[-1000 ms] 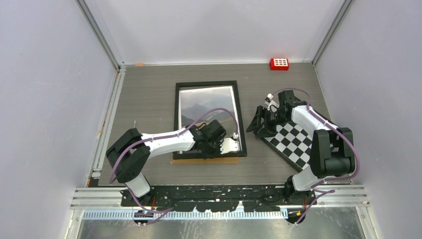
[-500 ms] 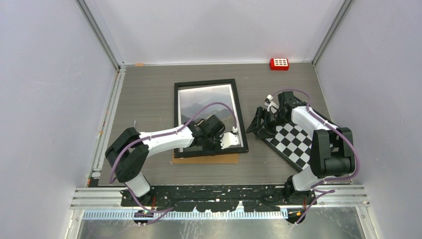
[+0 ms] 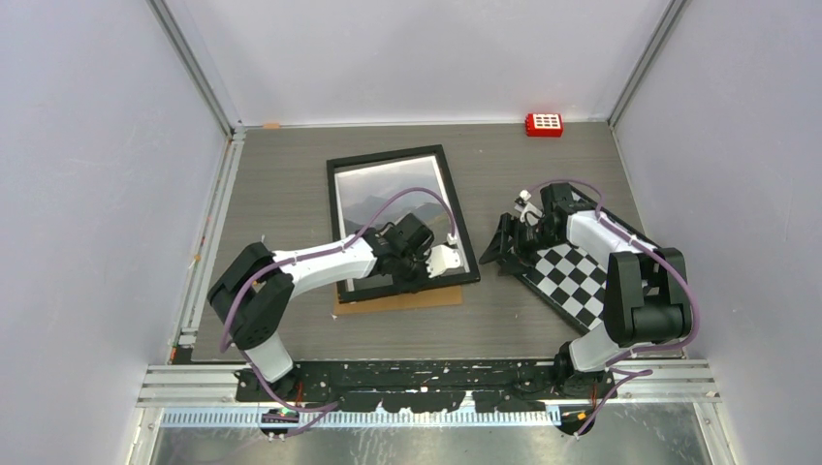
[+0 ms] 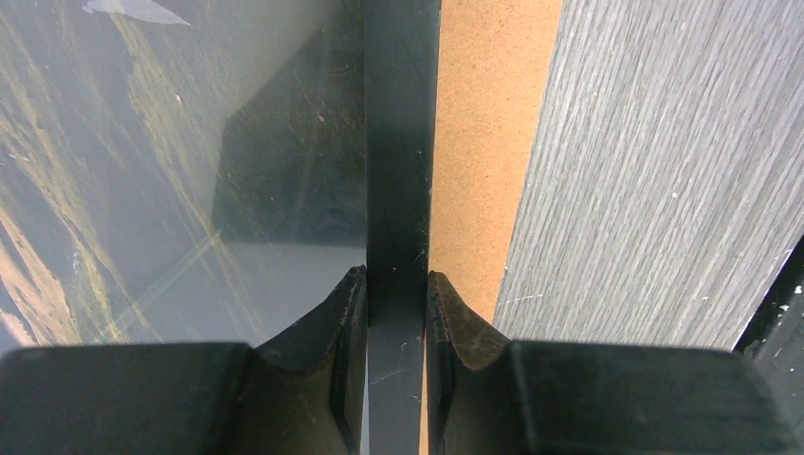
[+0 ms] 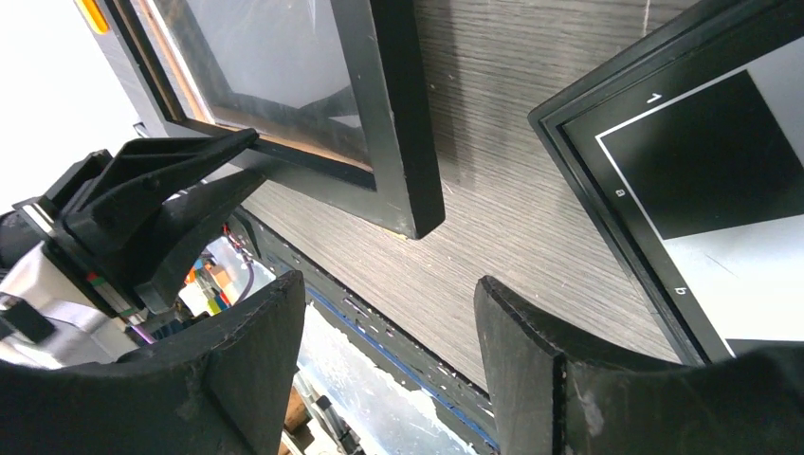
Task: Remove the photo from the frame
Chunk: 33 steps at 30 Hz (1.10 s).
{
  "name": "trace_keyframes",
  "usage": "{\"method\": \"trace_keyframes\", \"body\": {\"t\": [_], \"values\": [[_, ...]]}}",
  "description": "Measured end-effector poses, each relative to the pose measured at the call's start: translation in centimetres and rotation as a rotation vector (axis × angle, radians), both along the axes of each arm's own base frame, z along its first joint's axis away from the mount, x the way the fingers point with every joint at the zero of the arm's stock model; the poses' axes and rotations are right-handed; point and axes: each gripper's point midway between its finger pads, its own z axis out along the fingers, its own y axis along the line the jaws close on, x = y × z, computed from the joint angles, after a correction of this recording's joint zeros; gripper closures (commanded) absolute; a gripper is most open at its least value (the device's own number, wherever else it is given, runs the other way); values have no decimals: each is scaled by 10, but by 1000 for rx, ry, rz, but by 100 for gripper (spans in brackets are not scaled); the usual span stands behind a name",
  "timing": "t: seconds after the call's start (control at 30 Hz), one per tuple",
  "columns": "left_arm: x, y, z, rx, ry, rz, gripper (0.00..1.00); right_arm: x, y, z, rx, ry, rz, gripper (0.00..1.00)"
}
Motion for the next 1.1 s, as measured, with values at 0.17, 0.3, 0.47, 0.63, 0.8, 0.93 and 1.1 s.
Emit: {"method": "trace_keyframes", "body": {"t": [0.17,0.3,0.47,0.63,0.8,0.93,1.1], "values": [[1,-4,3,-33,18,-2,100,-1,1,-2,4,4,-4,30],[3,-6,6,-38,17,-2,100,0,1,-1,8,-3,-3,31],[9,-16,11,-59,14,2,100,1,1,-1,9,-6,-3,31],[16,-20,7,-46,6,11,100,1,1,-1,9,-6,-4,32],[21,-13,1,-12,-21,16,100,1,1,-1,10,-5,-6,34],[23,-4,-7,18,-38,25,90,2,2,0,16,-7,-7,38],[29,2,-11,31,-61,36,58,3,3,0,24,-6,-12,52]]}}
